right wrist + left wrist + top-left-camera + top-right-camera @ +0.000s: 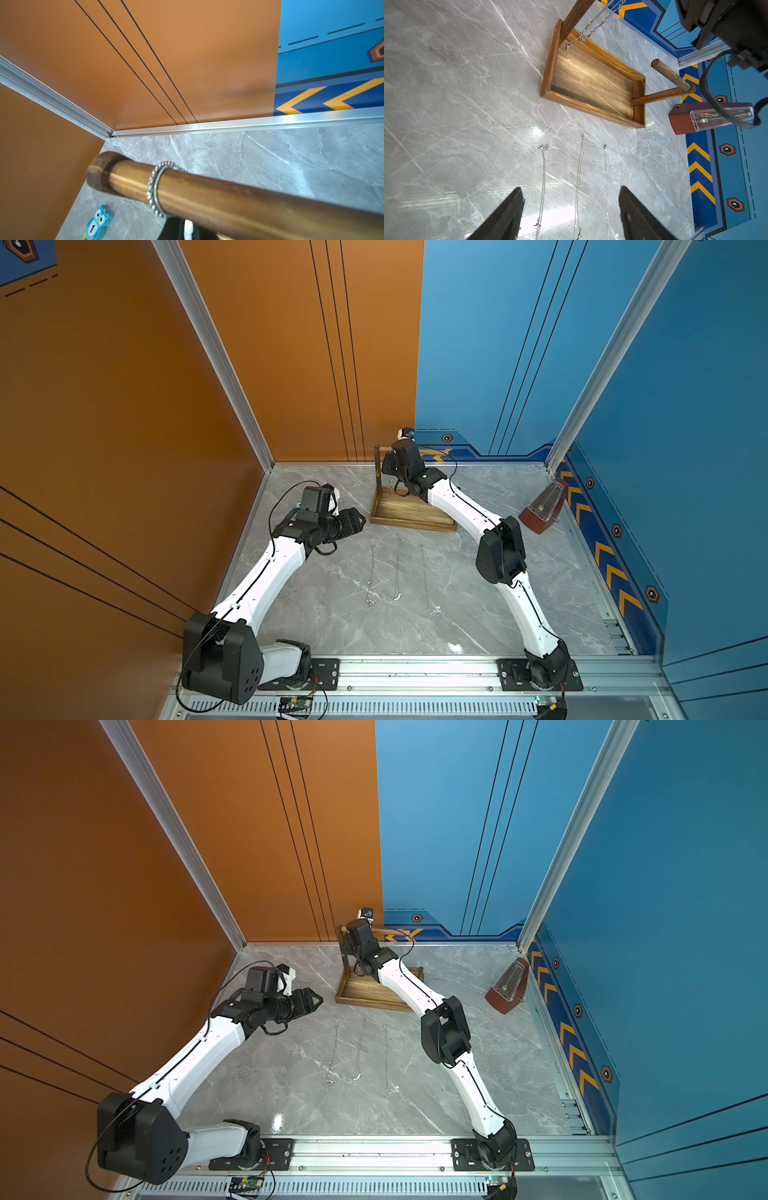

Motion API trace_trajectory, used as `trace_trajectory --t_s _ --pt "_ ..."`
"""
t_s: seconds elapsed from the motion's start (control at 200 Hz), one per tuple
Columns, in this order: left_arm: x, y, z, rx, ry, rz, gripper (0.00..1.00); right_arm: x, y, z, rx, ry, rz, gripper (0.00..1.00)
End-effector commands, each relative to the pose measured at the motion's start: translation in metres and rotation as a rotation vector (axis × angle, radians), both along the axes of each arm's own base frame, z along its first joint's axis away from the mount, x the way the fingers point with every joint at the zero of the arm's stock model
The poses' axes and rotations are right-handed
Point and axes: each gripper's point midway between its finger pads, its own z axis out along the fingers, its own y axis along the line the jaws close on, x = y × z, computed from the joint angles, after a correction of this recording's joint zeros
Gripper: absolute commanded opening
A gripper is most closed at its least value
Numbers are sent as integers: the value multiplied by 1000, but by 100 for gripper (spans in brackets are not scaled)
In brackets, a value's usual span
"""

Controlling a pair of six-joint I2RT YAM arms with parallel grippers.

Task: Take the necklace off the jewelry display stand
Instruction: Take off the necklace from the stand.

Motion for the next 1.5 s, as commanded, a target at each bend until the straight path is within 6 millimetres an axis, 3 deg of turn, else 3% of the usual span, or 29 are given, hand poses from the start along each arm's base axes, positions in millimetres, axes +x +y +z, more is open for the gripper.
trace_trajectory --t_s 0.0,0.09,1.496 --pt "-5 0 1 -20 9 -6 74 2 -2 7 8 -2 2 4" --pt "-6 0 1 -21 10 -6 74 0 -1 12 14 -2 12 0" --pt "-6 1 6 -31 -1 -3 75 -18 -32 59 84 7 49 0"
